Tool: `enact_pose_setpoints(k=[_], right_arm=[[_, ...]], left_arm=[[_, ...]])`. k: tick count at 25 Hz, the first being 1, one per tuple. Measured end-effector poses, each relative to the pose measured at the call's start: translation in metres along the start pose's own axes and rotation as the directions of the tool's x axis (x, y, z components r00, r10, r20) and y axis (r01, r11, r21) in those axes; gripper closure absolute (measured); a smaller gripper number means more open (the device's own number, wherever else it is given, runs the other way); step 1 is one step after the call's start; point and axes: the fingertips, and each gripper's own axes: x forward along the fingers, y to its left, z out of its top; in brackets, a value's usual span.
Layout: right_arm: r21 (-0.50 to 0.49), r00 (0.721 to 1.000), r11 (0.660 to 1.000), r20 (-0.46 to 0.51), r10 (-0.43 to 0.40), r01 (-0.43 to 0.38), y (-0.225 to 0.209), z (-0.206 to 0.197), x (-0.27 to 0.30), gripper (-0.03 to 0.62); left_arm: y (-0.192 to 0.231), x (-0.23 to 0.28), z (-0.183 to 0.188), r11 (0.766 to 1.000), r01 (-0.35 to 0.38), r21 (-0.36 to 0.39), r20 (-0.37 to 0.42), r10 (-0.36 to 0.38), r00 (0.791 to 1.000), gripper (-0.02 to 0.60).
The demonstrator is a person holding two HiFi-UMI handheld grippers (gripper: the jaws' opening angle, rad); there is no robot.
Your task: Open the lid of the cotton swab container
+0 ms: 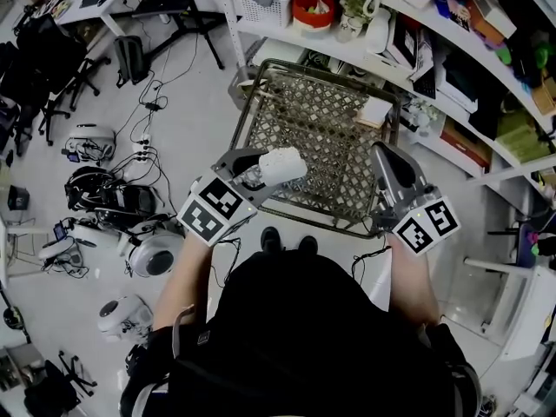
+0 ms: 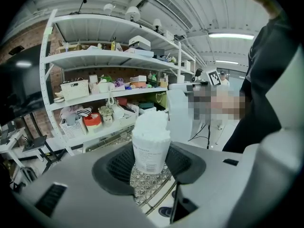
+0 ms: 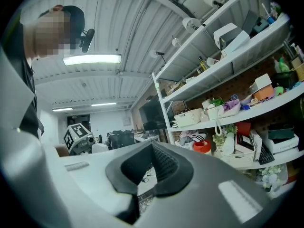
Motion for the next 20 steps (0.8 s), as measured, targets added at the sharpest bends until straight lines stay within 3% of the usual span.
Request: enact_pose_setpoints(k=[20], right_arm=[[0.006,1.0,1.0,-0.011,0.014,-0.014,0.009,-0.009,0.005,0.586]], left_arm=[[0.005,-0.008,-0.019,0.999,-0.03,-0.034,0.001,0.03,1.0,0.385]])
